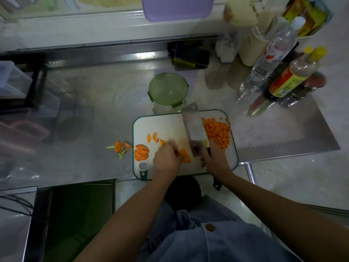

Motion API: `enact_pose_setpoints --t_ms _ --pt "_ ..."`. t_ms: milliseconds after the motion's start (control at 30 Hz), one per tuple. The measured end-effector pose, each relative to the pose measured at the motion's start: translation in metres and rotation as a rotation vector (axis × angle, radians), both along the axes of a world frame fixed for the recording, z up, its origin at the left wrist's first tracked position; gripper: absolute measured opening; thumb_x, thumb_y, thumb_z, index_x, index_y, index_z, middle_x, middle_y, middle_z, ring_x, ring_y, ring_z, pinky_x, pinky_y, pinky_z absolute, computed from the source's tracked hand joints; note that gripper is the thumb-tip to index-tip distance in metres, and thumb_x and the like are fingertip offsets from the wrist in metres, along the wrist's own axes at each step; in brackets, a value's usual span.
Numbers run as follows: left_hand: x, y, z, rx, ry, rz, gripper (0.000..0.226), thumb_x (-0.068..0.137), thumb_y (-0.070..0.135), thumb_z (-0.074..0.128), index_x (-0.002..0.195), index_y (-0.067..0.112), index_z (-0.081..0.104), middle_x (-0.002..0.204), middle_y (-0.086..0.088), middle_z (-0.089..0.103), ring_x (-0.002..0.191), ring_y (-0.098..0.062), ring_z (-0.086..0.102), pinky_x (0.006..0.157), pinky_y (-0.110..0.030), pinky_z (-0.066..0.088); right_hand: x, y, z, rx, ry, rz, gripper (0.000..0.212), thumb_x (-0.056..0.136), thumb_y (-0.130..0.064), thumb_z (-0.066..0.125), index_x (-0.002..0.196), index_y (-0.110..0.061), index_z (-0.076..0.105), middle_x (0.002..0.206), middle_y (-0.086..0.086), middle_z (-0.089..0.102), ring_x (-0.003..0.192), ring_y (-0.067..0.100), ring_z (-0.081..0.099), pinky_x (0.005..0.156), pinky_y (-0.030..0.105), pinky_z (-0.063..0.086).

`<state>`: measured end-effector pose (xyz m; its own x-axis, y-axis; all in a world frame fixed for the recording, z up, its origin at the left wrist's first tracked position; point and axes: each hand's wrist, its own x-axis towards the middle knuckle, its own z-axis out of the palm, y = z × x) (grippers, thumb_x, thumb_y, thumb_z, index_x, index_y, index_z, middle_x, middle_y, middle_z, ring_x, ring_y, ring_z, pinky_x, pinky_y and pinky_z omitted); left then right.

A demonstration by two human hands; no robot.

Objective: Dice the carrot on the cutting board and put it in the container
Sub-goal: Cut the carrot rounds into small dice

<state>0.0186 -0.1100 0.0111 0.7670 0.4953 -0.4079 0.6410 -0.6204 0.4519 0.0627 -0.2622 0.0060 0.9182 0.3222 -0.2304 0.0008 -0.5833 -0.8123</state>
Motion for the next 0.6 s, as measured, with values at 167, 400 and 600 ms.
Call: enact_pose_setpoints --t_ms 167,400,600 --pt "-0.001 -0.002 0.0 -0.035 -0.011 0.079 0.022 0.08 0.041 0.068 0.09 0.021 0.069 0.091 0.0 0.069 0.089 -0.024 0.065 0.068 -0.029 0.045 -0.003 -0.013 -0.004 -0.219 -0.233 0.208 0.005 0.094 -0.011 0.047 0.096 -0.007 0.05 0.061 -0.002 0.041 0.053 0.021 0.044 0.052 0.044 0.039" --pt "0.008 -0.013 0.004 -0.103 0.033 0.209 0.016 0.078 0.031 0.07 0.09 0.023 0.075 0.093 -0.006 0.071 0.09 -0.027 0.066 0.073 -0.029 0.049 -0.016 -0.011 -0.004 -0.319 -0.186 0.285 0.013 0.091 -0.018 0.049 0.102 -0.011 0.049 0.071 0.009 0.052 0.061 0.026 0.051 0.056 0.045 0.044" --pt "0.016 -0.015 0.003 -0.138 0.042 0.272 0.02 0.079 0.03 0.07 0.095 0.019 0.075 0.094 -0.01 0.07 0.091 -0.029 0.065 0.071 -0.029 0.047 -0.012 -0.006 0.003 -0.306 -0.202 0.293 0.009 0.09 -0.017 0.047 0.098 -0.012 0.048 0.064 0.002 0.045 0.057 0.024 0.046 0.053 0.043 0.04"
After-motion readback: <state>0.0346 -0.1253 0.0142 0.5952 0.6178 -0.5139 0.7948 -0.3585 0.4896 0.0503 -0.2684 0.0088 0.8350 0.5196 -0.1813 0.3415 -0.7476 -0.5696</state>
